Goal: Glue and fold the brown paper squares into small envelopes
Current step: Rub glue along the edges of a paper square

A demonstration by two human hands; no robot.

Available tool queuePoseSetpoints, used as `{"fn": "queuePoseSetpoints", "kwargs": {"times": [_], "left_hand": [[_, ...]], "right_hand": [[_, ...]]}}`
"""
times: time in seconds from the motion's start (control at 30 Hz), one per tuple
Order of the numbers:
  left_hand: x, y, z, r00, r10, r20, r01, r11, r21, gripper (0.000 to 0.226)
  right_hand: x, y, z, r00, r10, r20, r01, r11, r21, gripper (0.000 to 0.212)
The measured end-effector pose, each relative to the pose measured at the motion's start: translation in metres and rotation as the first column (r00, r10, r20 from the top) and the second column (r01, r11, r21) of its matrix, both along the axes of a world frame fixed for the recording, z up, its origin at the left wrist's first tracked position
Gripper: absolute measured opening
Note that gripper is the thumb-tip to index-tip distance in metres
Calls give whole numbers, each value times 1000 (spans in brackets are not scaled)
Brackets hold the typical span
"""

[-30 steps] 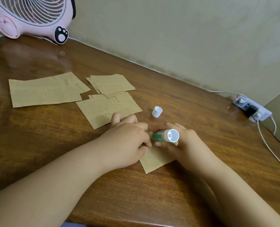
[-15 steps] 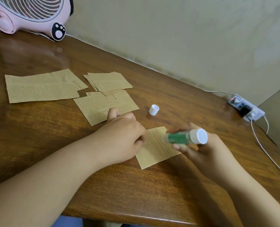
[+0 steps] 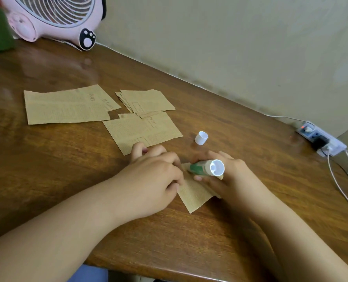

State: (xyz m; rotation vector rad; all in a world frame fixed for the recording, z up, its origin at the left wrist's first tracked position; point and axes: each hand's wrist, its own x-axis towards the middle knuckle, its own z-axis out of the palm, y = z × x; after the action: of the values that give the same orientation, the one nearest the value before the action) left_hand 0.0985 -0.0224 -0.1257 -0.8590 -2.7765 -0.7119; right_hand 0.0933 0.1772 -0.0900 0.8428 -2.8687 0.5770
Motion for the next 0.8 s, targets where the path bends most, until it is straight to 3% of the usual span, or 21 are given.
{"fn": "queuePoseSetpoints", "kwargs": {"times": [0.17,0.37,0.43,0.67,0.8], "left_hand": [[0,1,-1,1000,-9,-1,9,1000,0,24],[0,0,-1,997,-42,-66,43,999,16,30],[-1,1,1,996,-50,-69,50,999,-1,23],[-25,4,11,983,-63,171,64,998,-5,36],[-27,5,9,985,-83,153,92,994,-57,31]], "right_hand": [[18,14,-2,1000,-13,25,13,1000,-22,25],[28,23,12,974,-210,-81,182,946,-267,23],[29,22,18,968,-235,-84,202,935,-292,22],[36,17,13,982,-187,-30,170,939,-298,21],[37,22,14,975,-219,-33,199,932,-303,24]]}}
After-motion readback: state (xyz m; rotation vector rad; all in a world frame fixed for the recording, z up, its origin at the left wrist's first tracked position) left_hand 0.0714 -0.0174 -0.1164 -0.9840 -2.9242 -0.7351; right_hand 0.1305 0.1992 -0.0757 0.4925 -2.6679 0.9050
